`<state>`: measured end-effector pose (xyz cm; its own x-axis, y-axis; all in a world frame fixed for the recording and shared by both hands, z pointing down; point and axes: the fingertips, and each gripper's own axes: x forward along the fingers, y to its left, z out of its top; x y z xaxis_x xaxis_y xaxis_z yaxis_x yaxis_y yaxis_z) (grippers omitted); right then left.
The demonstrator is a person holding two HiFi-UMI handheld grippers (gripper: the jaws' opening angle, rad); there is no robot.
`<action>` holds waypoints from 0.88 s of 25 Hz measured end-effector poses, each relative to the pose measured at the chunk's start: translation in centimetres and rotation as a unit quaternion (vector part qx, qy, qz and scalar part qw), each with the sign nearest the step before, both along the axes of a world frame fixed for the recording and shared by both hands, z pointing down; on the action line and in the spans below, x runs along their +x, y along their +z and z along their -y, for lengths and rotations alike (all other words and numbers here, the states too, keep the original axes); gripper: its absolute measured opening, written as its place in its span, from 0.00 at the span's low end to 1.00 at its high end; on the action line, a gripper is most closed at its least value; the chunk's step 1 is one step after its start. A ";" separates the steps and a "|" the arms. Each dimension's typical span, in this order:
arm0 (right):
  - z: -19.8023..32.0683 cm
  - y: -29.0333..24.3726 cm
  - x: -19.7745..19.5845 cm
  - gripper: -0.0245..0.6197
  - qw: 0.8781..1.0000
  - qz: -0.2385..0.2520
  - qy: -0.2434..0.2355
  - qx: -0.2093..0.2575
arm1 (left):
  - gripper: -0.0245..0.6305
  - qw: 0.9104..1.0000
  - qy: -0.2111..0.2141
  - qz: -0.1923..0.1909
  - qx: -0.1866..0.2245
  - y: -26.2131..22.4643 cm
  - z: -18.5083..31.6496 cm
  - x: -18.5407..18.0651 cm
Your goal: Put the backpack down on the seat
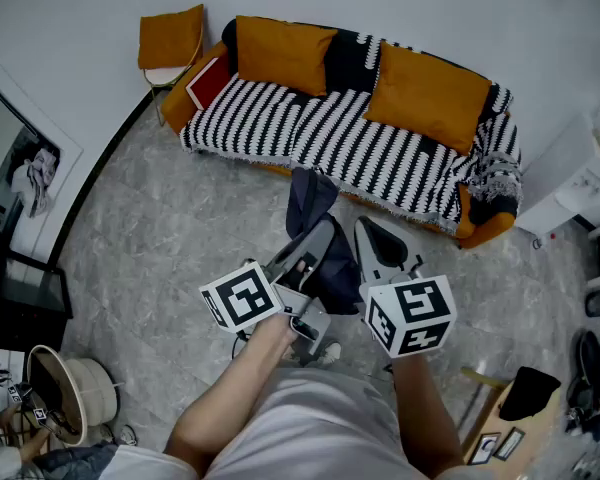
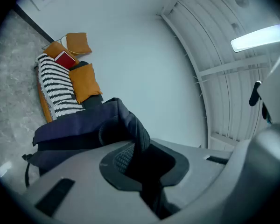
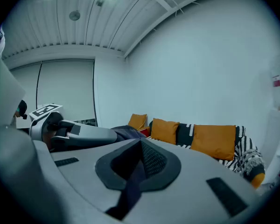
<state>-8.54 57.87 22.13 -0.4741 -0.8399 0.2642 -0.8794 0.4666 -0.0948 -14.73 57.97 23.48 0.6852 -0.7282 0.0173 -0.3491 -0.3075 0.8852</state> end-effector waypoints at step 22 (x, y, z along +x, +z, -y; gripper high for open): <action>0.9 1.5 0.8 0.04 1.000 -0.001 -0.006 -0.018 | 0.09 0.999 -0.002 -0.038 0.001 0.0 2.8 0.3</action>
<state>-7.73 56.95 23.67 -0.4838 -0.8237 0.2957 -0.8738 0.4738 -0.1099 -14.47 55.14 23.44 0.6809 -0.7315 -0.0360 -0.2823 -0.3074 0.9087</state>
